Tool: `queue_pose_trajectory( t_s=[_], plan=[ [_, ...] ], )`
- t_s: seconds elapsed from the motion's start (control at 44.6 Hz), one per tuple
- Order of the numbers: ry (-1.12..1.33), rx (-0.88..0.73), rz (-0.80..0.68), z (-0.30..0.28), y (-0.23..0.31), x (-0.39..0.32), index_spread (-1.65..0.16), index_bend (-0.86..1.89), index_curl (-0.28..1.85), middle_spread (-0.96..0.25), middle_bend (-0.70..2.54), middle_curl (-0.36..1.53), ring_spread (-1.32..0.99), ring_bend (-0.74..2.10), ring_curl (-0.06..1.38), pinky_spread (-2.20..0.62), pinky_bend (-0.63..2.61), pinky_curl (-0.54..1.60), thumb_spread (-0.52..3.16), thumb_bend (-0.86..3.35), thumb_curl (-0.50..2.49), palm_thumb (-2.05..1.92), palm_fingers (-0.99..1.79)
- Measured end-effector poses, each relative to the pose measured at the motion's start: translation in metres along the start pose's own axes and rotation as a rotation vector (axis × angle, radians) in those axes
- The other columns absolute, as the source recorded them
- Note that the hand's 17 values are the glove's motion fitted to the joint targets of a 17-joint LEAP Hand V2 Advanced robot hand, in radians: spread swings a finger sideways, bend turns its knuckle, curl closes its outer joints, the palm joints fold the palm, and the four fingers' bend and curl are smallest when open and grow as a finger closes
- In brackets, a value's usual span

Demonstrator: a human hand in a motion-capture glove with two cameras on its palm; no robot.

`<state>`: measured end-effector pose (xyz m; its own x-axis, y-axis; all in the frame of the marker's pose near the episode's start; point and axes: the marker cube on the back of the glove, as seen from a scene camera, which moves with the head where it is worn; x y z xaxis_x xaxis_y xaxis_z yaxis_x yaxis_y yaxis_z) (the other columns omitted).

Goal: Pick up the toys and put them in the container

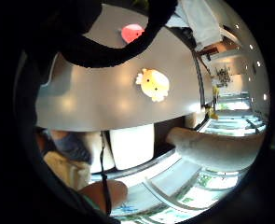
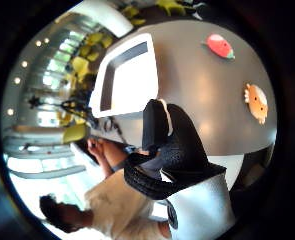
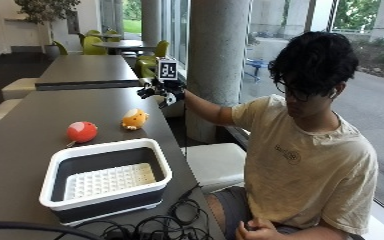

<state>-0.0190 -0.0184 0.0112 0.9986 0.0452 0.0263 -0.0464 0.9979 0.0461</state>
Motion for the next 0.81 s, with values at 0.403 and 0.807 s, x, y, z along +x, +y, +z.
queue_pose_trajectory(
  t_s=[0.403, 0.807],
  plan=[
    [-0.014, 0.018, 0.038, 0.011, -0.012, -0.003, -0.26, 0.18, 0.18, -0.03, 0.18, 0.14, -0.09, 0.29, 0.13, -0.04, 0.77, 0.28, 1.30, 0.01, 0.13, 0.01, 0.04],
    [-0.326, 0.019, 0.171, 0.037, -0.124, 0.010, -0.26, -0.01, 0.13, -0.03, 0.12, 0.19, -0.08, 0.39, 0.20, -0.04, 1.01, 0.36, 1.36, -0.01, 0.21, 0.03, -0.27]
  ],
)
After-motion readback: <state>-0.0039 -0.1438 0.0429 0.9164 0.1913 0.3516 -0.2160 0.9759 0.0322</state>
